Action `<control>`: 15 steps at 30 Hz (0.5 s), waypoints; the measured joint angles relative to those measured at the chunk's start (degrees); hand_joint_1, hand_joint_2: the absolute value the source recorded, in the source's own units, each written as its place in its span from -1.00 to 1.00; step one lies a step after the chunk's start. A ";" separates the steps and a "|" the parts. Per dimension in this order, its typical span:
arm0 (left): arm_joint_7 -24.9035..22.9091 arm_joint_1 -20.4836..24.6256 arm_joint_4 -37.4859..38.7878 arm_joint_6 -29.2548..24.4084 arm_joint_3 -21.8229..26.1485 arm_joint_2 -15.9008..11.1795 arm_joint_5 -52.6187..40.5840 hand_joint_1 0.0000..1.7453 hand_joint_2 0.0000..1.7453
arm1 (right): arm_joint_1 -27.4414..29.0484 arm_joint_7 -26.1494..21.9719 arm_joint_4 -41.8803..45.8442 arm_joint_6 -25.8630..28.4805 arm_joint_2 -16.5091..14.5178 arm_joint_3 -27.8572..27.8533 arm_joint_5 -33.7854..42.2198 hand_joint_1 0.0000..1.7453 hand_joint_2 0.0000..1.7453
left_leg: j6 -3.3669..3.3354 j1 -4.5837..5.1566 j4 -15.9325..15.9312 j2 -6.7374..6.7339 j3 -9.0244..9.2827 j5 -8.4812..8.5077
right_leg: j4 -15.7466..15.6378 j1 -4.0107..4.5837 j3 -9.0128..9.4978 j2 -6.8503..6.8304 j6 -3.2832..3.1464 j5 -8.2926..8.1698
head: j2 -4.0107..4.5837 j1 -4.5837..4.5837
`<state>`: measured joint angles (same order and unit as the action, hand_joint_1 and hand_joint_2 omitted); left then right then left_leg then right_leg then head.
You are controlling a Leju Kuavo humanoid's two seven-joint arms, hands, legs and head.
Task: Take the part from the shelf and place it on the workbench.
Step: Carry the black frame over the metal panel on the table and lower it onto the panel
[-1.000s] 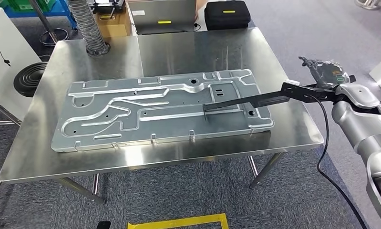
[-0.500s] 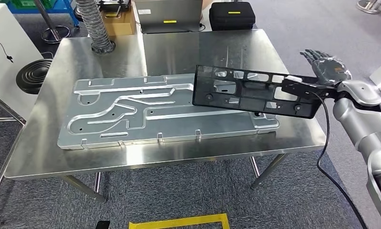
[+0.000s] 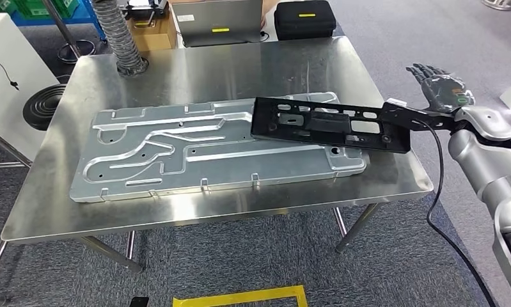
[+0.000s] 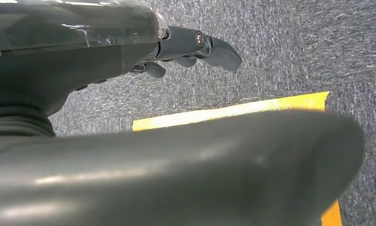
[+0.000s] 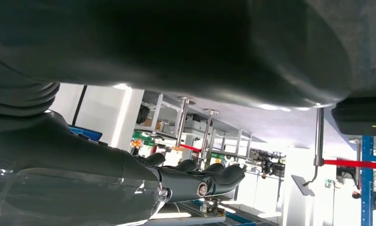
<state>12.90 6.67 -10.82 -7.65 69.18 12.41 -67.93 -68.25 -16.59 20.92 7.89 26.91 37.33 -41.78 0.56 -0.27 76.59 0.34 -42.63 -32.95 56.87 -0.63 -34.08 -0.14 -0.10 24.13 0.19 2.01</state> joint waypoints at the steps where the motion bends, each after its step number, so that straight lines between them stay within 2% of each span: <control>1: 0.00 -0.01 0.00 0.00 0.00 0.00 0.00 -1.00 -1.00 | 0.01 0.00 0.00 0.00 -0.01 0.00 -0.01 -1.00 -1.00 | 0.00 -0.01 -0.40 0.00 0.17 0.37 | 0.03 0.00 0.00 0.00 0.00 0.01 | 0.01 0.00; 3: 0.02 -0.02 0.00 0.00 0.00 -0.01 0.00 -1.00 -1.00 | 0.00 0.00 0.00 0.00 -0.03 -0.05 -0.01 -1.00 -1.00 | -0.09 -0.04 -4.63 -0.01 2.20 2.94 | 0.17 -0.01 0.04 0.05 0.08 0.12 | 0.01 0.00; 5: 0.09 -0.01 0.00 0.00 0.00 -0.03 0.00 -1.00 -1.00 | -0.11 0.02 -0.02 -0.02 -0.08 -0.40 -0.07 -1.00 -1.00 | -0.87 0.09 -13.17 0.02 6.25 6.41 | 0.46 0.16 -0.06 0.15 0.85 0.27 | 0.01 0.00; 7: 0.15 0.01 0.00 -0.01 0.01 -0.04 0.00 -1.00 -1.00 | -0.22 0.03 -0.04 -0.04 -0.11 -0.83 -0.12 -1.00 -1.00 | -1.97 0.06 -18.33 0.04 8.59 8.05 | 0.80 0.25 -0.23 0.20 1.87 0.55 | 0.01 0.00; 9: 0.15 0.07 0.00 -0.04 0.02 -0.04 -0.01 -1.00 -1.00 | -0.34 0.02 -0.05 -0.06 -0.08 -1.16 -0.12 -1.00 -1.00 | -2.56 -0.17 -18.71 0.00 8.65 8.39 | 3.59 0.07 -1.44 0.19 2.51 2.48 | 0.00 0.00; 12: 0.15 0.06 0.00 -0.07 0.02 -0.05 -0.02 -1.00 -1.00 | -0.23 -0.10 -0.16 -0.14 -0.05 -1.50 -0.25 -1.00 -1.00 | -2.80 -0.19 -18.75 -0.01 8.59 8.46 | 14.94 -0.13 -6.72 0.17 3.20 7.74 | 0.01 0.00; 13: 0.14 0.04 0.00 -0.07 0.02 -0.05 -0.02 -1.00 -1.00 | -0.07 -0.20 -0.24 -0.20 -0.05 -1.56 -0.32 -1.00 -1.00 | -2.82 -0.18 -18.71 -0.01 8.59 8.44 | 17.43 -0.15 -7.99 0.17 3.28 8.27 | 0.01 0.01; 14: 0.14 0.03 0.00 -0.07 0.02 -0.05 -0.03 -1.00 -1.00 | 0.05 -0.31 -0.31 -0.24 -0.05 -1.64 -0.39 -1.00 -1.00 | -2.81 -0.18 -18.66 0.00 8.60 8.41 | 17.63 -0.17 -8.18 0.17 3.27 7.62 | 0.01 0.01; 15: 0.13 0.04 0.00 -0.07 0.02 -0.05 -0.03 -1.00 -1.00 | 0.08 -0.44 -0.35 -0.27 -0.04 -1.77 -0.39 -1.00 -1.00 | -2.78 -0.18 -18.59 0.01 8.63 8.37 | 15.32 -0.17 -7.18 0.16 3.16 5.92 | 0.01 0.01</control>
<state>13.03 6.71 -10.82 -7.72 69.20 12.36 -67.96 -68.16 -17.03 20.57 7.62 26.87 35.57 -42.17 -2.22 -0.45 58.00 0.36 -34.00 -24.59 72.19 -0.80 -41.25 0.02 3.06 30.05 0.19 2.02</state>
